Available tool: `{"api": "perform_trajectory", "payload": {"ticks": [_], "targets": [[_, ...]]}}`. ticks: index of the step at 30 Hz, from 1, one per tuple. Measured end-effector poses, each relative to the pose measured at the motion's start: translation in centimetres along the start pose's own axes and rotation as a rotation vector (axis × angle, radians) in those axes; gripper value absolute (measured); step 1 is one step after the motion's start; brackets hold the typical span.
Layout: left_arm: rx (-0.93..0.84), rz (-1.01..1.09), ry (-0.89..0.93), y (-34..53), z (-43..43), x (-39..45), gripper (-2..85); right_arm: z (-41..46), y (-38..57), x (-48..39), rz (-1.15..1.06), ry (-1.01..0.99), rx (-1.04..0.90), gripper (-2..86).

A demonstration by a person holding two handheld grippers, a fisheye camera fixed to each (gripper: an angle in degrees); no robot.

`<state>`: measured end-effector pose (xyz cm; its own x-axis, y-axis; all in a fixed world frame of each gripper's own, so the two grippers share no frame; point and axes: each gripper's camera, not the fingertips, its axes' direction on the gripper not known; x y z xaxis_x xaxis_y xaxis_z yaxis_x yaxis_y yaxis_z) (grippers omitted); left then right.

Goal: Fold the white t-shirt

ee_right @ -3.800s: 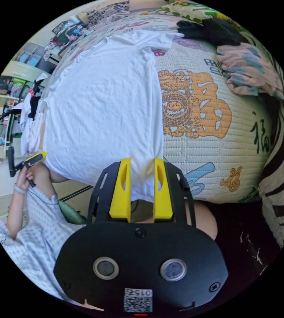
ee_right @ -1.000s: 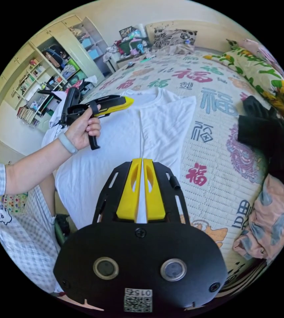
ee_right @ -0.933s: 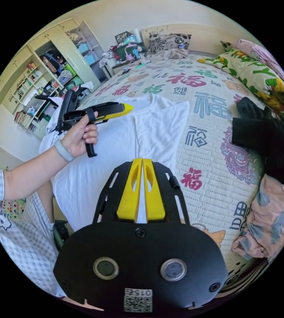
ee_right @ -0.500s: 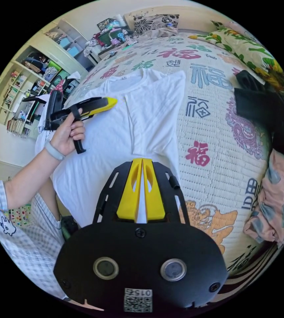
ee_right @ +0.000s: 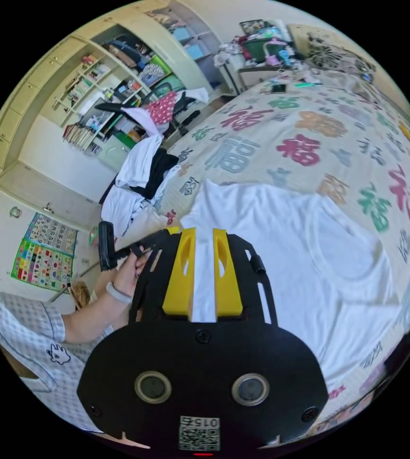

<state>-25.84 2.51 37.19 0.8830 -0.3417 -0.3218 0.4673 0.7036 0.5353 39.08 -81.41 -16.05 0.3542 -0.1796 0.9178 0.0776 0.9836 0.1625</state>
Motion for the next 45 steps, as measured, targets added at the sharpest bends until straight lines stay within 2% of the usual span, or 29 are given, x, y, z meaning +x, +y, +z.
{"api": "perform_trajectory", "payload": {"ticks": [5, 11, 15, 21, 23, 24, 27, 30, 34, 35, 38, 40, 45], "targets": [[-0.036, 0.128, -0.036, -2.2, 0.1, -0.3, 9.0, 9.8, -10.8, -2.2, -0.036, -0.008, -0.166, 8.4], [-0.104, 0.162, 0.046, -3.2, -0.7, -1.5, 6.6, 21.0, -17.8, -1.7, -0.023, 0.257, -0.418, 8.0], [-0.123, 0.167, 0.085, -3.5, -1.5, -2.0, 7.5, 22.7, -19.2, -0.1, -0.045, 0.328, -0.424, 2.3], [-0.060, 0.119, 0.090, -4.1, -2.4, -1.9, 8.7, 19.6, -20.0, 3.9, 0.027, 0.077, -0.323, 0.2], [-0.064, 0.124, 0.128, -4.7, -1.8, -1.5, 6.1, 18.1, -19.9, 5.5, 0.067, -0.008, -0.273, 0.1], [-0.078, 0.147, 0.155, -5.0, -1.5, -0.8, 2.4, 16.8, -19.8, 6.5, 0.087, -0.064, -0.232, 0.0], [0.005, 0.278, 0.090, -5.0, -3.1, 3.0, 0.9, 12.6, -19.0, 9.2, 0.128, -0.168, -0.106, 0.0], [0.016, 0.457, 0.056, -3.5, -3.6, 8.3, 0.7, 7.3, -16.7, 12.6, 0.173, -0.230, 0.055, 0.1], [-0.055, 0.664, -0.030, 0.3, -0.7, 14.6, 1.8, 2.7, -12.1, 17.3, 0.250, -0.178, 0.168, 0.4], [-0.076, 0.680, -0.041, 0.8, 0.1, 15.2, 2.0, 2.2, -10.5, 19.1, 0.293, -0.155, 0.180, 0.7], [-0.204, 0.675, -0.056, 2.8, 3.6, 16.5, 3.9, 2.7, -7.4, 23.7, 0.436, -0.246, 0.130, 1.8], [-0.263, 0.659, -0.027, 3.5, 4.8, 17.2, 5.2, 2.5, -6.3, 25.3, 0.493, -0.218, 0.112, 3.6], [-0.191, 0.674, 0.012, 3.1, 4.1, 20.0, 5.8, -0.4, -6.4, 25.2, 0.414, -0.053, 0.136, 7.9]]}}
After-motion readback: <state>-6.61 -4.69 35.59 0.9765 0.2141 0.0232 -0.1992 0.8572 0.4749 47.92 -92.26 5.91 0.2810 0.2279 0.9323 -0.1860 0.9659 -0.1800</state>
